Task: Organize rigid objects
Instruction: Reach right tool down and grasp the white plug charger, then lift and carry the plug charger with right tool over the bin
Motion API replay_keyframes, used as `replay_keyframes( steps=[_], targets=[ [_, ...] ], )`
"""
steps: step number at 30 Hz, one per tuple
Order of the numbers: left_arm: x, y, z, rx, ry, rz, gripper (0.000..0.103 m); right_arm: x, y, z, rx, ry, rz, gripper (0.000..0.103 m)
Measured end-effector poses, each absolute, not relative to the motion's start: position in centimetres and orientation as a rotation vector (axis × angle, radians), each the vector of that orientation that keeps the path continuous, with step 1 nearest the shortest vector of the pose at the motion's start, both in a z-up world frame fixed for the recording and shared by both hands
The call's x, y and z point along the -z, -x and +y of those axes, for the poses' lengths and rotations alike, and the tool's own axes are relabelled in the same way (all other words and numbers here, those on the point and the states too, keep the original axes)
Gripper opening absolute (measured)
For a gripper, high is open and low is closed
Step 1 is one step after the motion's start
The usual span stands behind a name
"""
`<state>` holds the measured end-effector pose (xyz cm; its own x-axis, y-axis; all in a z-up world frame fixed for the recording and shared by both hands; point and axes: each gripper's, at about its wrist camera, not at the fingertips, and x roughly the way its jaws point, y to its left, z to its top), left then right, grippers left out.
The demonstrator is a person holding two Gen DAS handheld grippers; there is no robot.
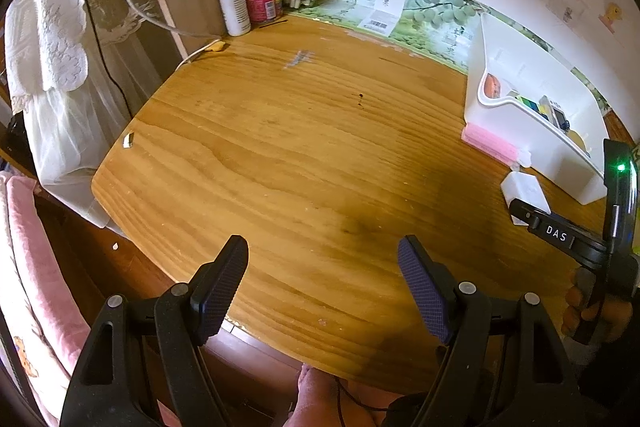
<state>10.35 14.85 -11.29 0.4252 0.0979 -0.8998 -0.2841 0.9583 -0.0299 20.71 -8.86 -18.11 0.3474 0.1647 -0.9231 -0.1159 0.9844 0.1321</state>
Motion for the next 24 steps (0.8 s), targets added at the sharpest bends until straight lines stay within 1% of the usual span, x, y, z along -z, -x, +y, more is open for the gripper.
replay_keyframes(
  steps=[14,24],
  targets=[
    [11.1,-11.3,13.0,-0.147,0.163,1.101,0.08,13.0,-19.4,-7.0,-0.327,0.028,1.057,0.055],
    [10.5,-11.9,11.2,-0.04,0.174,1.076,0.08,8.8,-18.9,-7.2,-0.393,0.074,0.901,0.055]
  ],
)
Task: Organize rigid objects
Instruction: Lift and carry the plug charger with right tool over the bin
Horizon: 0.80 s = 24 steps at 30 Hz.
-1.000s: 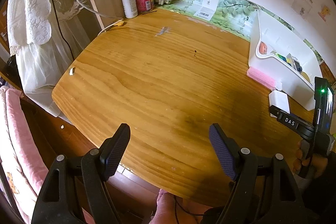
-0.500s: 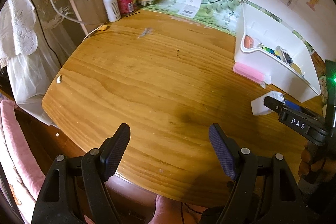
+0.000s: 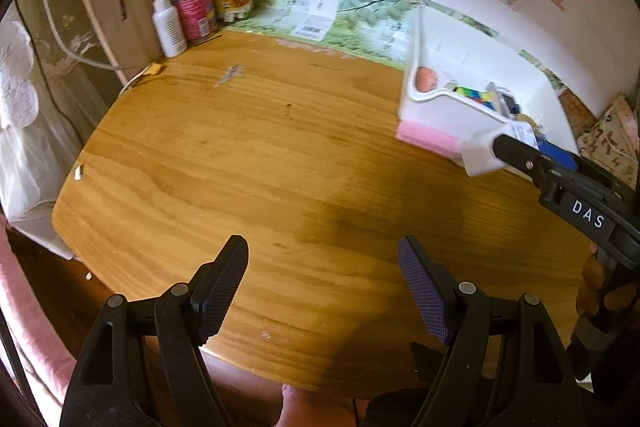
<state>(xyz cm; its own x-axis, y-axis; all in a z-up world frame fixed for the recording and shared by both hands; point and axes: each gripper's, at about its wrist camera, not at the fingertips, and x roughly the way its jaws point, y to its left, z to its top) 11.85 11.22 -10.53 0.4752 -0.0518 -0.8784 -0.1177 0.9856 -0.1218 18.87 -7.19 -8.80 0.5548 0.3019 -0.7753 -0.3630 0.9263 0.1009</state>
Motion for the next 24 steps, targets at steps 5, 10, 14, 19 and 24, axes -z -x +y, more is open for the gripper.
replay_keyframes(
  steps=[5,10,14,19,24],
  targets=[
    [10.4,-12.1,9.8,0.017,0.163,1.078,0.08,7.2,-18.7,-7.7,-0.421,0.089,0.821,0.055],
    [10.6,-12.4,8.6,0.041,0.152,1.091,0.08,6.2,-19.3,-8.6,-0.403,0.109,0.758,0.055],
    [10.7,-12.5,8.0,0.039,0.144,1.098,0.08,6.1,-20.1,-9.6,-0.394,0.12,0.73,0.055],
    [11.3,-12.7,7.8,0.012,0.153,1.123,0.08,6.5,-21.8,-11.4,-0.362,0.108,0.727,0.055],
    [11.9,-12.8,7.4,-0.02,0.161,1.146,0.08,7.5,-23.6,-13.0,-0.337,0.097,0.75,0.055]
  ],
)
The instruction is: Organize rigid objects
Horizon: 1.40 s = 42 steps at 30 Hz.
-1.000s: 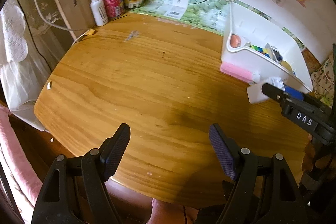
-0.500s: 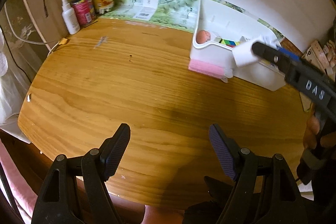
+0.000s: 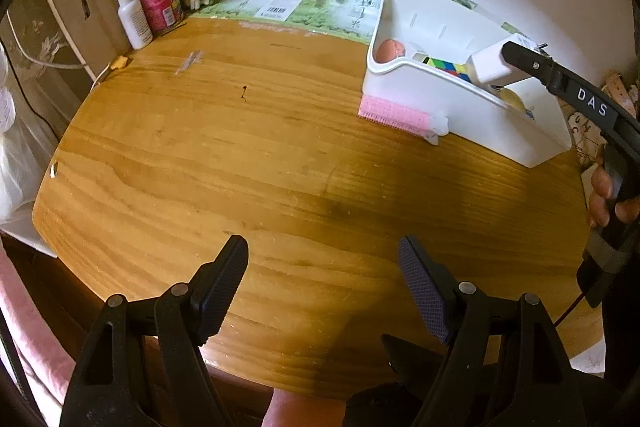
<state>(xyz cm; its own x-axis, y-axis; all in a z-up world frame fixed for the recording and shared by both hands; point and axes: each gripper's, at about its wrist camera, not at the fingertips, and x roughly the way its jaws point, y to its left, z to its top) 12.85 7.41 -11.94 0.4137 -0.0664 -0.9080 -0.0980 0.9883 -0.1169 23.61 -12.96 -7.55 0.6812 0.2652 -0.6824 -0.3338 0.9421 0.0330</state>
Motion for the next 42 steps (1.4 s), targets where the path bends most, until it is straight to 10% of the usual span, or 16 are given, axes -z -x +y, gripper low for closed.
replay_keyframes(
  steps=[42],
  targets=[
    [8.8,-18.3,6.2,0.18,0.038,1.098,0.08,6.3,-17.5,-15.9,0.041,-0.145,0.939,0.083]
  ],
)
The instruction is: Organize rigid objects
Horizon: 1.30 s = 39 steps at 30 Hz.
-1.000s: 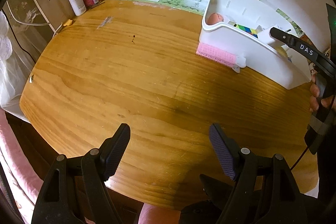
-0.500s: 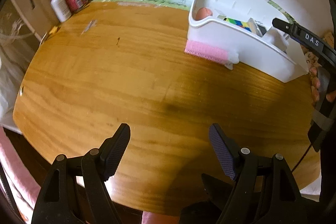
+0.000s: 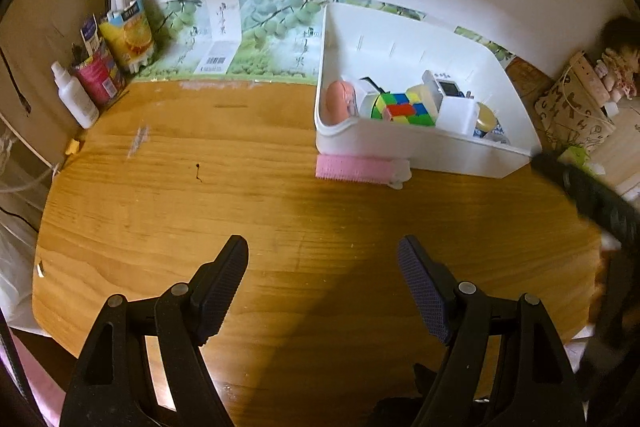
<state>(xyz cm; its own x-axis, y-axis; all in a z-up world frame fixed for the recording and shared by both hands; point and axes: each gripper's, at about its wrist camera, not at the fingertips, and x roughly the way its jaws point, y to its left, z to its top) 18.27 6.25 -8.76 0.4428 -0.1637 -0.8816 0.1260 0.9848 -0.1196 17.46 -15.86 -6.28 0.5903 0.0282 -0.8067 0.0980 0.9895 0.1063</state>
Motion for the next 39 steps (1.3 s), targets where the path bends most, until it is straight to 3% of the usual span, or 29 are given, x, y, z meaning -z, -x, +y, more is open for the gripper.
replay_keyframes(
  steps=[15,17,39],
  targets=[
    [4.5,-13.8,5.1,0.106,-0.025,1.067,0.093,3.7,-8.8,-13.3,0.045,-0.161,1.014,0.087],
    [3.9,-12.9,4.5,0.079,-0.05,1.037,0.1,3.0,-7.8,-13.2,0.043,-0.14,0.996,0.103],
    [1.0,-10.0,2.4,0.061,-0.057,0.853,0.102,2.7,-6.5,-14.3,0.052,-0.073,0.972,0.103]
  ],
)
